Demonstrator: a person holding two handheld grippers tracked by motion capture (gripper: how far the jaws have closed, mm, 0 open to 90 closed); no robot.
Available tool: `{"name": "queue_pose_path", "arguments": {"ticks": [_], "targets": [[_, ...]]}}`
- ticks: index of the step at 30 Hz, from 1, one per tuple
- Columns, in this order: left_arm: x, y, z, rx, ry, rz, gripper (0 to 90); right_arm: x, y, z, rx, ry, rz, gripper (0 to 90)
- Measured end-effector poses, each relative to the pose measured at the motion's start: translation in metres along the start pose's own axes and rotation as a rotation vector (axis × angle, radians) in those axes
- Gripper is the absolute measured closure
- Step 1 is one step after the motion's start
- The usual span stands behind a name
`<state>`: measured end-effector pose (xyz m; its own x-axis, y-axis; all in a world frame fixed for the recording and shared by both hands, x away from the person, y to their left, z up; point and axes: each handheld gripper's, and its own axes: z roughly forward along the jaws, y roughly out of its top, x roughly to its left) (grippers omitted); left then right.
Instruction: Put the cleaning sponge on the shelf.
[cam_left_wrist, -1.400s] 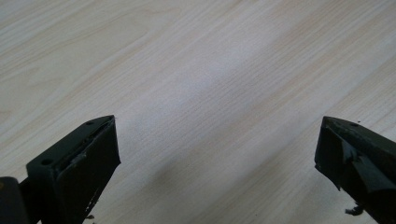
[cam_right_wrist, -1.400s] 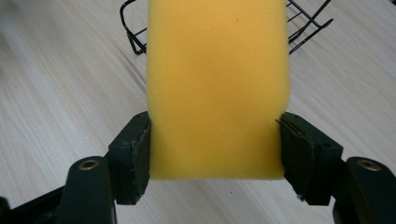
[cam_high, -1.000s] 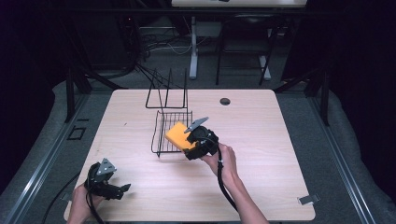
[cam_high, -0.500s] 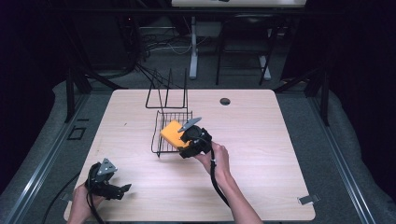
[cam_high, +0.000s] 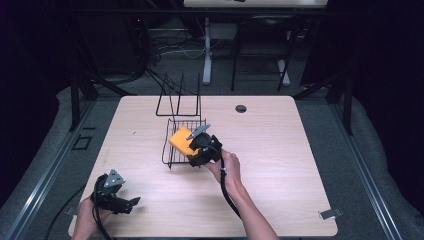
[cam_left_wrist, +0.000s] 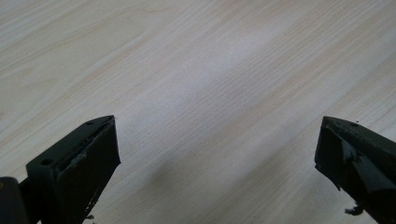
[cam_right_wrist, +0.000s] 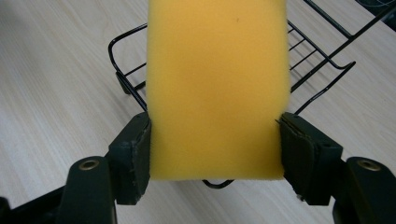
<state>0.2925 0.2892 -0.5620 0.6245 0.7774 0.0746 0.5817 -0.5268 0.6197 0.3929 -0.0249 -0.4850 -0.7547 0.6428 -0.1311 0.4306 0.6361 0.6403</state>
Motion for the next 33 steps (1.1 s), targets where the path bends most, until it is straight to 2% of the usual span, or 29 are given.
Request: {"name": "queue_pose_path", "arguments": {"ticks": [6, 12, 17, 28, 33], "targets": [[0.000, 0.000, 0.000, -0.005, 0.006, 0.002, 0.0, -0.002, 0.001, 0.008, 0.006, 0.000, 0.004, 32.6], [0.000, 0.000, 0.000, -0.005, 0.005, -0.003, 0.0, -0.002, 0.001, 0.016, -0.018, -0.011, 0.003, 32.6], [0.000, 0.000, 0.000, -0.005, 0.005, -0.003, 0.0, -0.003, 0.004, 0.020, 0.004, -0.023, -0.011, 32.7], [0.001, 0.000, 0.000, -0.001, 0.004, -0.003, 0.0, -0.006, 0.006, 0.034, 0.004, 0.002, -0.008, 32.5], [0.001, 0.000, 0.000, -0.001, 0.005, 0.001, 0.0, -0.006, 0.006, 0.039, 0.010, 0.006, -0.028, 32.5]]}}
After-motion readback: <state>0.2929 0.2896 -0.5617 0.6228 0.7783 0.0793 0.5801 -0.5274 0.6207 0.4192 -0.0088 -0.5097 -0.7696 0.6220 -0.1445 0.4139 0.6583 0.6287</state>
